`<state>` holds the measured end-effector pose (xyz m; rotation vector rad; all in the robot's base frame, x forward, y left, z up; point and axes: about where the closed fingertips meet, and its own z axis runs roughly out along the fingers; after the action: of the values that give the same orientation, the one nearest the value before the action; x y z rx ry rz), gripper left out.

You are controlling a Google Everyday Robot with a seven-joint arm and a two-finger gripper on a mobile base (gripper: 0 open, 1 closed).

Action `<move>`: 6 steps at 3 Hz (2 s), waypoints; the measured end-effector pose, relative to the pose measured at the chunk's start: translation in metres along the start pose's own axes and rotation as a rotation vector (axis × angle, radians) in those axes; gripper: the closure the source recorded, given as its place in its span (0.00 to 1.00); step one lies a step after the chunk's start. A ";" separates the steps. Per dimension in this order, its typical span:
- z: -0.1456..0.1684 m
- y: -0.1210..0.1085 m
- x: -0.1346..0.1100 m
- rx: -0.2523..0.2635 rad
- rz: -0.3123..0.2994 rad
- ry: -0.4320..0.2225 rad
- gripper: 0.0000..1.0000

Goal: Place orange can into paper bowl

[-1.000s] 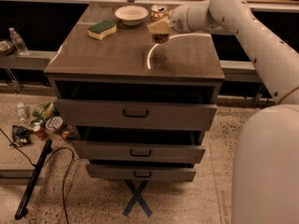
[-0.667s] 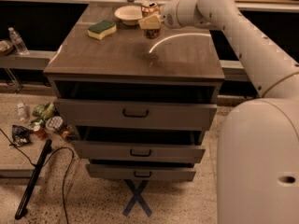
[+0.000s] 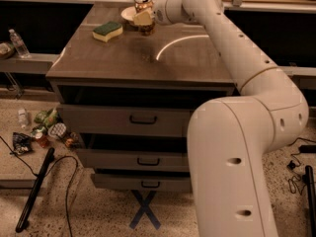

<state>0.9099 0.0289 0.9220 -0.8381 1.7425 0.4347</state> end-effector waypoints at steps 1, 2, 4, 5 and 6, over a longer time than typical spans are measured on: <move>0.018 -0.013 0.010 0.024 0.028 0.009 0.84; 0.029 -0.027 0.018 0.050 0.065 0.006 0.61; 0.034 -0.039 0.009 0.069 0.086 -0.039 0.07; 0.014 -0.057 0.005 0.096 0.106 -0.069 0.00; -0.041 -0.089 0.000 0.143 0.111 -0.104 0.00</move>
Offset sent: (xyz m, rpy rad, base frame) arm 0.0798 -0.0203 -0.0215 0.0675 0.0414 -0.1258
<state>0.9466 -0.0591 0.9458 -0.6087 1.7070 0.4144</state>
